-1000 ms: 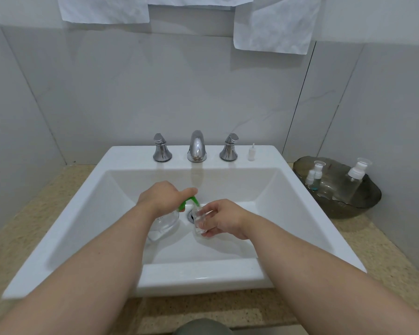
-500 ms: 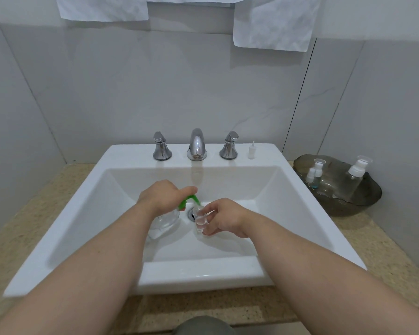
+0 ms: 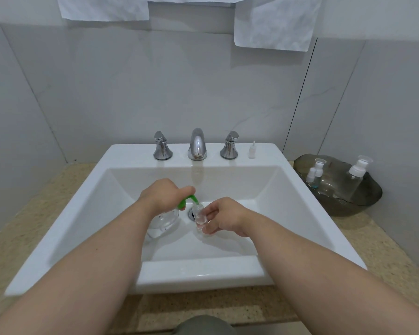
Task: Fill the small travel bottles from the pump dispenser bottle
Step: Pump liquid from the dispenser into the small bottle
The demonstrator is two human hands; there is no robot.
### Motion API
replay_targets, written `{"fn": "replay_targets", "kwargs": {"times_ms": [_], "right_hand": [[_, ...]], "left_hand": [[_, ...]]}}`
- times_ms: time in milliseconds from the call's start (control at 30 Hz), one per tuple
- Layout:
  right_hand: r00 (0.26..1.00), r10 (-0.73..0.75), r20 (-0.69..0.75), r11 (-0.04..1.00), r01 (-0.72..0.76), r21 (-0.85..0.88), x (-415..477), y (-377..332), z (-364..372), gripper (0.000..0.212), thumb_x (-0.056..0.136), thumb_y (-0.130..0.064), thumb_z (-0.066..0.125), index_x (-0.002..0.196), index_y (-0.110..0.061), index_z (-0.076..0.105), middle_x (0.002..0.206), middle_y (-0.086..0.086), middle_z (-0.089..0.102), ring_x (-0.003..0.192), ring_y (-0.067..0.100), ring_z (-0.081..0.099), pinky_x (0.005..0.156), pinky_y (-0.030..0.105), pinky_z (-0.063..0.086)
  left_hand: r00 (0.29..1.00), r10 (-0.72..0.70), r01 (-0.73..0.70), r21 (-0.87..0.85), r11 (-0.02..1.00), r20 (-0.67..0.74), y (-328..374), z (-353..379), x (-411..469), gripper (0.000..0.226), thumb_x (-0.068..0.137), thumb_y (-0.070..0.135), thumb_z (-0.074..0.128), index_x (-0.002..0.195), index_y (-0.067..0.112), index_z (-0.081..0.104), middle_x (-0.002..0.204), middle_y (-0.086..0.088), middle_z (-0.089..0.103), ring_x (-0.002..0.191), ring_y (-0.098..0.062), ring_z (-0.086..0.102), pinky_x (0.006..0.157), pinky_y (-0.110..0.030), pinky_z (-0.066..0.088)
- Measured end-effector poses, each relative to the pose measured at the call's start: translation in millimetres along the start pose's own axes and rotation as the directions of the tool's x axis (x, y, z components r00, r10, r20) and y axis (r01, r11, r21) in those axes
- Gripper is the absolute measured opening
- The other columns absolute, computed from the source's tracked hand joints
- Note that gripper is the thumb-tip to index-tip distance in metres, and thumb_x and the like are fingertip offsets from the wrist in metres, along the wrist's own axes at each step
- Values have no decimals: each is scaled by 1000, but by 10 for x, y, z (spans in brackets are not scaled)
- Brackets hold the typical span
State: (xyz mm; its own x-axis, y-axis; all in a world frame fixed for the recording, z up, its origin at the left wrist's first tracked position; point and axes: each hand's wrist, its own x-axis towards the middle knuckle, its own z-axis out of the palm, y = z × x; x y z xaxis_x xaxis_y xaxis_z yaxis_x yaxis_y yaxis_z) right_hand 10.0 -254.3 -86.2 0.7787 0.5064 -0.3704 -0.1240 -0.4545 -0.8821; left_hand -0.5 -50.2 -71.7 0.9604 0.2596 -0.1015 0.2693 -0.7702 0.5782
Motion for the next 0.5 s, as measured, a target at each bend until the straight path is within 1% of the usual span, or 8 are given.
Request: {"fn": "replay_targets", "kwargs": {"times_ms": [200, 333, 500], "right_hand": [[1000, 2, -6, 1000, -2, -27, -2, -3, 1, 35, 75, 22, 74, 97, -5, 71, 84, 8, 71, 77, 21, 72, 79, 30, 62], [1000, 4, 8, 999, -3, -43, 6, 4, 3, 35, 75, 21, 75, 98, -5, 70, 88, 11, 73, 82, 25, 72, 85, 34, 62], [1000, 8, 4, 998, -8, -61, 14, 7, 29, 35, 74, 20, 77, 94, -7, 68, 76, 5, 66, 73, 25, 70, 89, 42, 62]], "left_hand": [[1000, -5, 5, -13, 1000, 24, 9, -7, -6, 49, 77, 57, 57, 50, 19, 73, 48, 5, 58, 57, -22, 54, 64, -32, 43], [999, -8, 9, -14, 1000, 34, 24, -3, 7, 47, 80, 52, 59, 48, 20, 71, 47, 5, 56, 57, -22, 52, 64, -31, 42], [998, 2, 0, -27, 1000, 60, 28, 2, 9, 46, 74, 54, 56, 59, 16, 76, 49, 6, 59, 58, -23, 52, 64, -30, 43]]}}
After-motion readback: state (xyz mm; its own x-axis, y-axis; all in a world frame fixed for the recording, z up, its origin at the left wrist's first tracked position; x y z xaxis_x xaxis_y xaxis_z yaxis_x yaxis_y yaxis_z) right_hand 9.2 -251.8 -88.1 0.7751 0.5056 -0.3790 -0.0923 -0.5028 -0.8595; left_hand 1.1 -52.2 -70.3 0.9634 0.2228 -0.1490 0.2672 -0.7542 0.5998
